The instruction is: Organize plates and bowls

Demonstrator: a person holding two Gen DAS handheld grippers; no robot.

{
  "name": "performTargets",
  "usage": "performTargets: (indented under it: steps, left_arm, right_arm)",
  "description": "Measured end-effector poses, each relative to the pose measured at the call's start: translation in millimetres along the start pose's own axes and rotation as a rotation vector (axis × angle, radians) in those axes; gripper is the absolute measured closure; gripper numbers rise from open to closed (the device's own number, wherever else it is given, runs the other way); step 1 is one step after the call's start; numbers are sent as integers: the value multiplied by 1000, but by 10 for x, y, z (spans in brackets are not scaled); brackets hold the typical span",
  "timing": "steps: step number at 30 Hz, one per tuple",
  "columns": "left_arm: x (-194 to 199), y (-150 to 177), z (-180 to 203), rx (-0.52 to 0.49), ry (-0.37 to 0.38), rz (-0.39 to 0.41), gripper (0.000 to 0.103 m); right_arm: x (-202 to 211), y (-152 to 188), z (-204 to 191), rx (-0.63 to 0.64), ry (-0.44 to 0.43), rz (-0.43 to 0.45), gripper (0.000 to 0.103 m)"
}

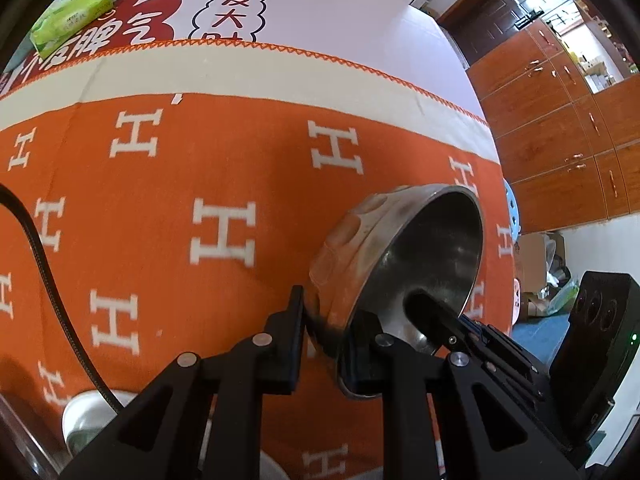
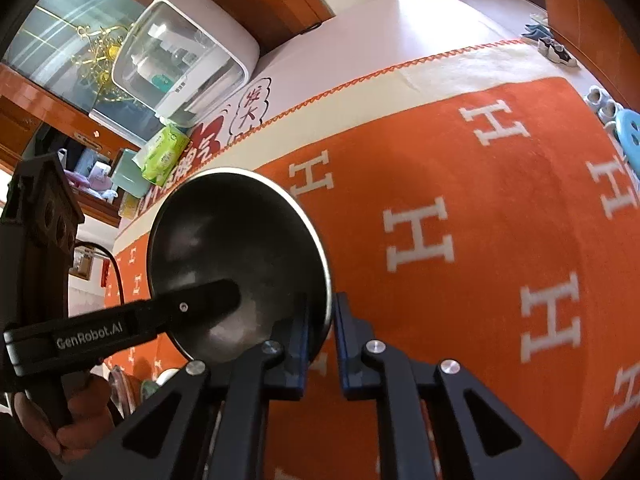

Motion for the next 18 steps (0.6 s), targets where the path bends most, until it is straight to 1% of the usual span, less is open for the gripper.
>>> performTargets:
  steps: [4, 9, 14, 18]
  left_arm:
    - [136, 172, 39, -18, -8, 4, 89]
    - [281, 391, 104, -39, -9, 16, 88]
    - [437, 611, 125, -60, -7, 44, 88]
    - [552, 754, 100, -55, -5, 59, 87]
  right_arm:
    - [129, 139, -52, -8, -7, 7, 92]
    - [319, 285, -124, 6, 5, 26, 92]
    - [490, 420, -228, 16, 7, 45, 92]
    - [588, 518, -327, 32, 0, 50, 92]
Point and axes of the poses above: each gripper's, at about its wrist camera, not at the fingertips, and x roughly against the way its jaws point, z to its right, y to its underside, the point moved 6 cm from there along -x, roughly the way its jaws point, and after that the axes turned 1 degree about -z, right-handed, at the moved point
